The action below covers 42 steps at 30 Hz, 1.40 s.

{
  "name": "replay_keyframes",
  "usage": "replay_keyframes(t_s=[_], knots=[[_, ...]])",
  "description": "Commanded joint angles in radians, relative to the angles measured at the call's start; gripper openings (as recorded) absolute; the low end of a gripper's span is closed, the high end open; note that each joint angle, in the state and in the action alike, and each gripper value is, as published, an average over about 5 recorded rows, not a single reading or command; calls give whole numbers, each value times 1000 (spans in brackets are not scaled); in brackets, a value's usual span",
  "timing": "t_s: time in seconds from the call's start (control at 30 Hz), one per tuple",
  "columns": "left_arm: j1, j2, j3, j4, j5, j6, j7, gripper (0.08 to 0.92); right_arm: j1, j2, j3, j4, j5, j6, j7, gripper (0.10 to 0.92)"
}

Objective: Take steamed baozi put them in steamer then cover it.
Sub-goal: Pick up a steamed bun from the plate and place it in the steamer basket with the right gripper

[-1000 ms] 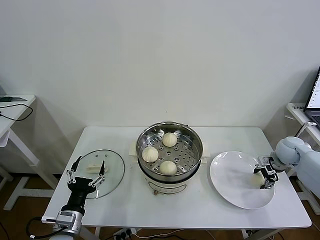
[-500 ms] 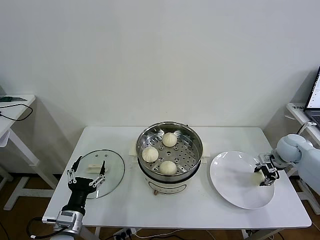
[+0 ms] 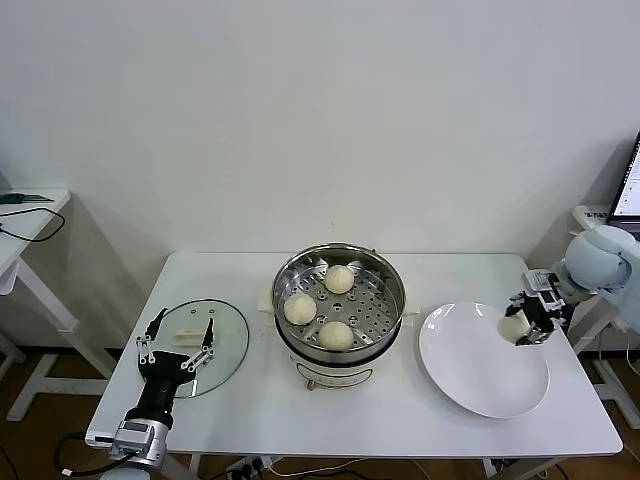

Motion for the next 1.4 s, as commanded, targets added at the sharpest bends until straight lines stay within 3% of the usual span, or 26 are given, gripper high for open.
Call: replay_keyframes(t_s=[0.03, 0.37, 0.63, 0.97, 1.4], knots=[[-1, 4, 0, -3, -5, -2, 4, 823, 605, 28, -531, 201, 289, -178, -9, 619], [-14, 16, -16, 1, -27, -6, 11, 823, 864, 262, -692, 279, 555, -358, 81, 619], [-27, 23, -20, 3, -38, -4, 13, 823, 816, 471, -641, 230, 629, -443, 127, 619], [-37, 28, -41, 19, -51, -2, 16, 823, 601, 606, -547, 104, 557, -461, 137, 619], [-45, 30, -56, 34, -60, 1, 16, 823, 395, 643, -452, -39, 389, -427, 116, 619]])
